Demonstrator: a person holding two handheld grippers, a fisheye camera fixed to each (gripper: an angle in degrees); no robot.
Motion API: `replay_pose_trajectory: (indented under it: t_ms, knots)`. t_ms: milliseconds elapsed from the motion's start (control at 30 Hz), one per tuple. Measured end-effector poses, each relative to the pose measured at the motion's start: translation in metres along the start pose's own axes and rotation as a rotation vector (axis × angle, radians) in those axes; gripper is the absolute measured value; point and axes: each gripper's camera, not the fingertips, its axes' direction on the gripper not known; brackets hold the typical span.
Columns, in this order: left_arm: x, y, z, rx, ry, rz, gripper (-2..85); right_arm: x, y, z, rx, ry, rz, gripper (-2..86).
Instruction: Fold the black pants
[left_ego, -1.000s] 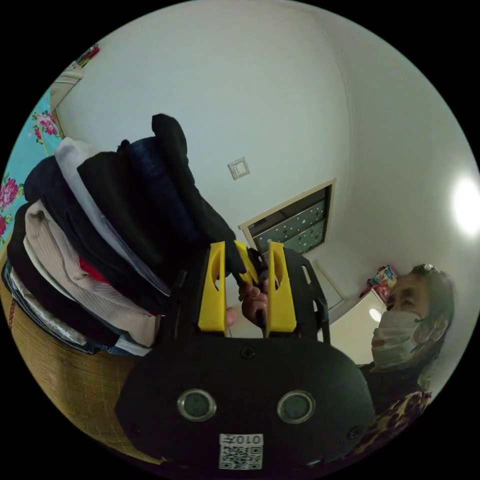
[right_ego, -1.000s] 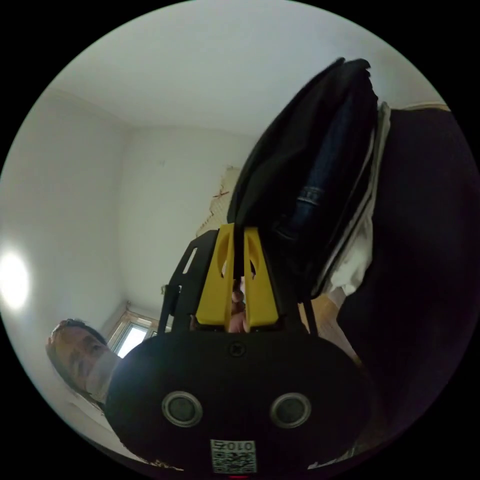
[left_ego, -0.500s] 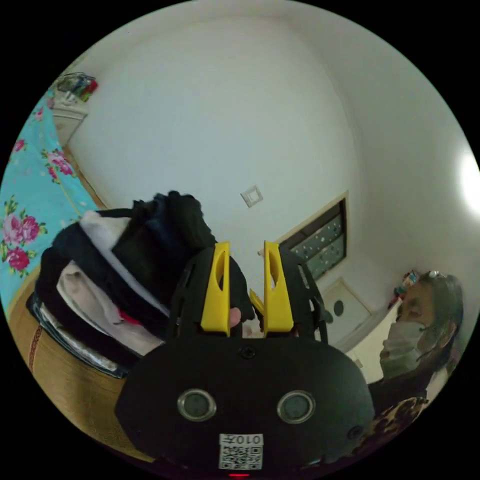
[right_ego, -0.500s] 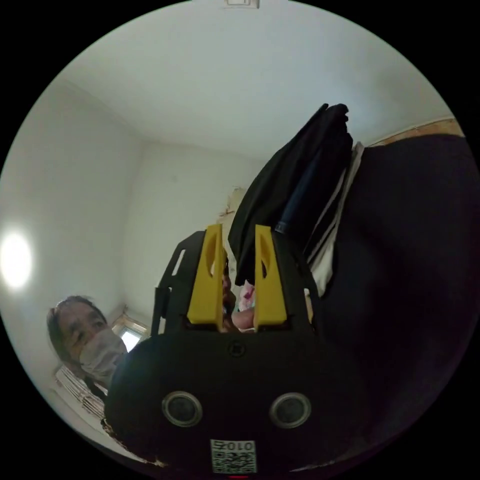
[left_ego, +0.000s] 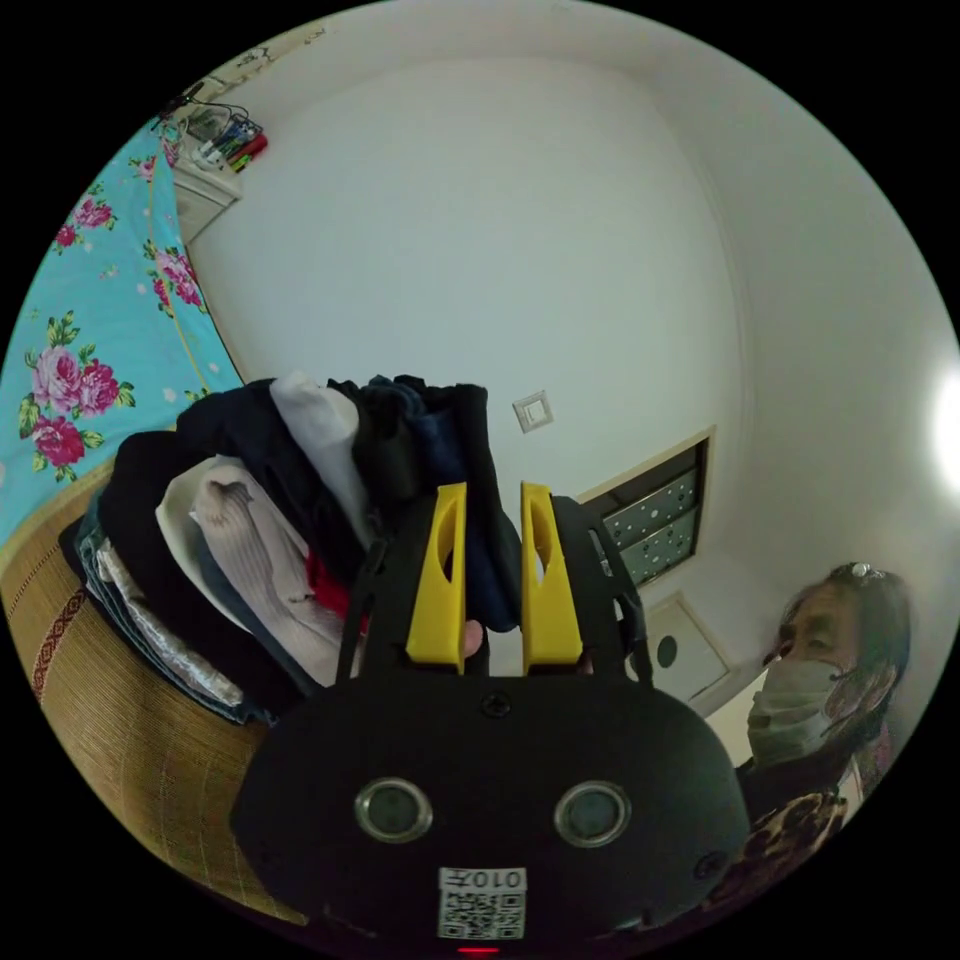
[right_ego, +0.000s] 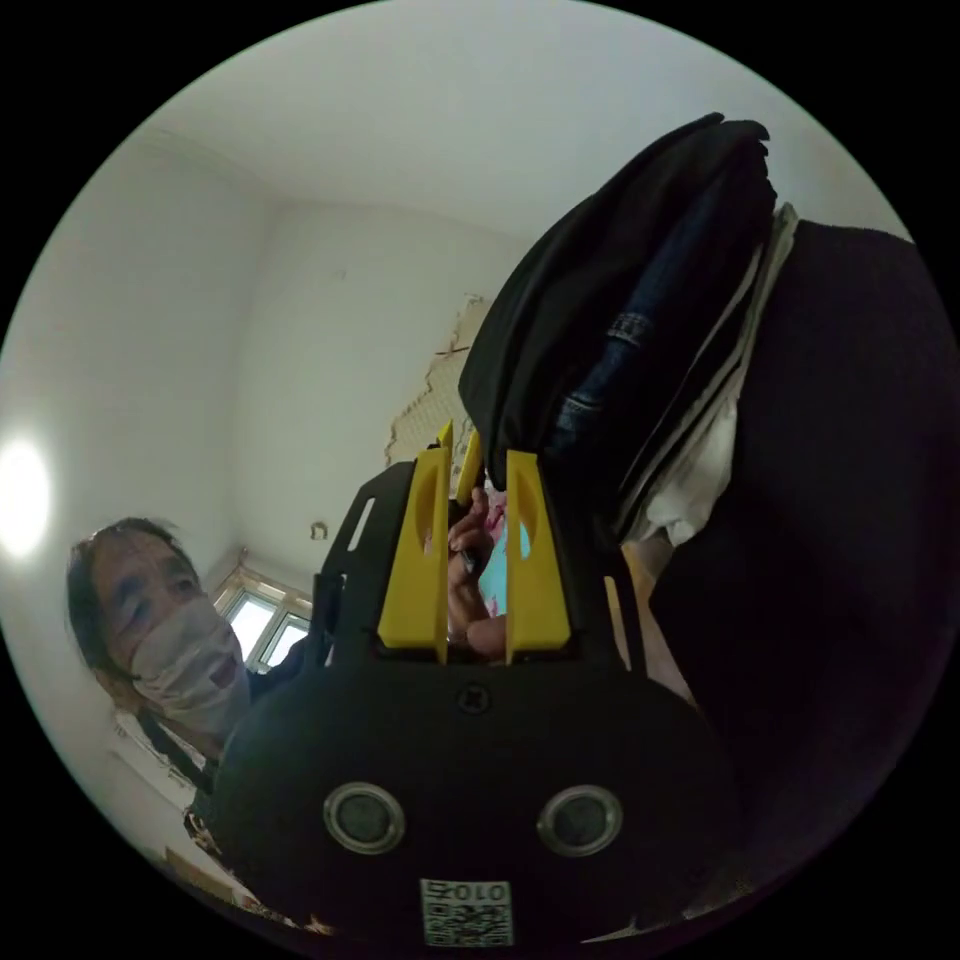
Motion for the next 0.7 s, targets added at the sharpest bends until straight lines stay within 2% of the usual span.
replay_pose_trajectory:
  t_ms: [267, 300, 367, 400, 433, 600, 700]
  knots:
    - [0.001, -0.005, 0.014, -0.077, 0.031, 0.001, 8.1, -0.015, -0.015, 0.017, -0.049, 0.087, -0.003, 6.0]
    - [0.002, -0.005, 0.015, -0.085, 0.033, 0.002, 8.1, -0.021, -0.015, 0.016, -0.029, 0.160, -0.016, 4.3]
    - [0.005, -0.005, 0.017, -0.101, 0.045, 0.005, 8.1, -0.032, -0.015, 0.009, 0.024, 0.069, -0.066, 3.7]
    - [0.006, -0.005, 0.017, -0.105, 0.050, 0.006, 8.1, -0.040, -0.018, 0.000, 0.079, -0.057, -0.085, 3.5]
    - [0.007, -0.005, 0.017, -0.111, 0.059, 0.008, 8.1, -0.053, -0.023, -0.010, 0.113, -0.073, -0.118, 3.3]
    - [0.016, -0.005, 0.017, -0.135, 0.076, 0.020, 8.2, -0.088, -0.029, -0.034, 0.130, 0.102, -0.197, 3.1]
    - [0.019, -0.004, 0.017, -0.121, 0.074, 0.020, 8.6, -0.071, -0.016, -0.038, 0.159, 0.054, -0.146, 3.0]
